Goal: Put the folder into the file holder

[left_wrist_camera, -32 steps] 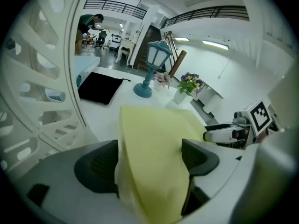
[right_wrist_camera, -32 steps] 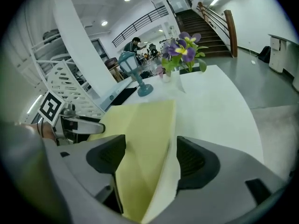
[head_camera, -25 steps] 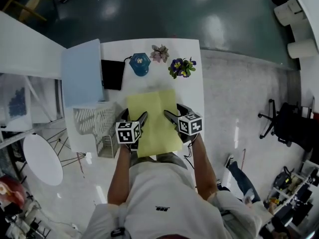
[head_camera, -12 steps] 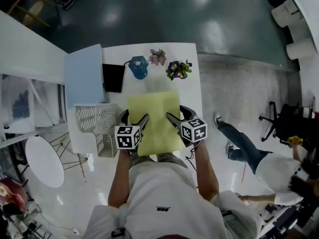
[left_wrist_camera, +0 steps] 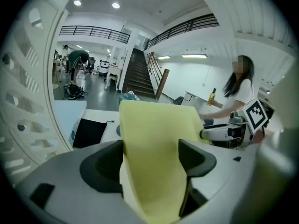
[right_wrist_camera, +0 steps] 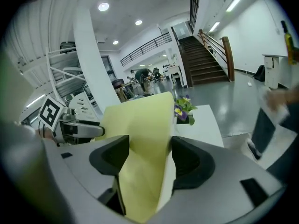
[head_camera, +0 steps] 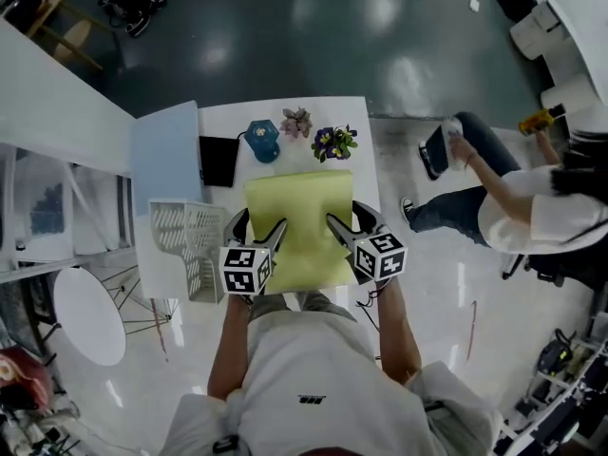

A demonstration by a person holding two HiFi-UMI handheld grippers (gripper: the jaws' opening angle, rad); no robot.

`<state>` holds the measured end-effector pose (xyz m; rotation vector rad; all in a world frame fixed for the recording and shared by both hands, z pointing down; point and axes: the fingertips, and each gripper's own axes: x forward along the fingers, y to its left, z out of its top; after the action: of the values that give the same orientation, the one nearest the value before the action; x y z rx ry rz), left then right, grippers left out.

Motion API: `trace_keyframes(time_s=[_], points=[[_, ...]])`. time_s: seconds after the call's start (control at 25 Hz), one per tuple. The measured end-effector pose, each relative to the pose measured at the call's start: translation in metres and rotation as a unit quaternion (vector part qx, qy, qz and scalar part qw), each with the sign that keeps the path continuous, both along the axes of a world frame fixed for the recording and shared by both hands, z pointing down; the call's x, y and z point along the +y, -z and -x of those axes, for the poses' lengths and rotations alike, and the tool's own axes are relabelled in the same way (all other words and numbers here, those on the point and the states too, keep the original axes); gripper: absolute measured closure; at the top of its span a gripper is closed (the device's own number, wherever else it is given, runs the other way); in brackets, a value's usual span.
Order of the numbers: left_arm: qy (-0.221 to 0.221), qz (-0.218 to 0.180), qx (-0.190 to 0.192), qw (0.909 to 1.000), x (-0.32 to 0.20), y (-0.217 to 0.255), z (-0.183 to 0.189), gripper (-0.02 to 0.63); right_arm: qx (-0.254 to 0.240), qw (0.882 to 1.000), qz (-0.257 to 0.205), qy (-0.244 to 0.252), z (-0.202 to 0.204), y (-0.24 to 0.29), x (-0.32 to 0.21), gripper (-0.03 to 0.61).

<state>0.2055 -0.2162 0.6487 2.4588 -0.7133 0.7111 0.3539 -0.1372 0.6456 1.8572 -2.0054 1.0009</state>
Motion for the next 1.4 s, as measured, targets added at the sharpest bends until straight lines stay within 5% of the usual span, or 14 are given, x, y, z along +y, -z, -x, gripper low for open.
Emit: trace_keyframes(time_s=[0.72, 1.4], points=[[-0.009, -0.1, 0.069, 0.9926, -0.012, 0.088, -0.01, 0.241, 0.036, 0.994, -0.101, -0.022, -0.015, 0.08, -0.015, 0.296], [-0.073, -0.194, 0.101, 0.9732, 0.036, 0.11, 0.002, 0.241, 0.046, 0.985, -0.161, -0.043, -0.001, 0.09, 0.036, 0.296]])
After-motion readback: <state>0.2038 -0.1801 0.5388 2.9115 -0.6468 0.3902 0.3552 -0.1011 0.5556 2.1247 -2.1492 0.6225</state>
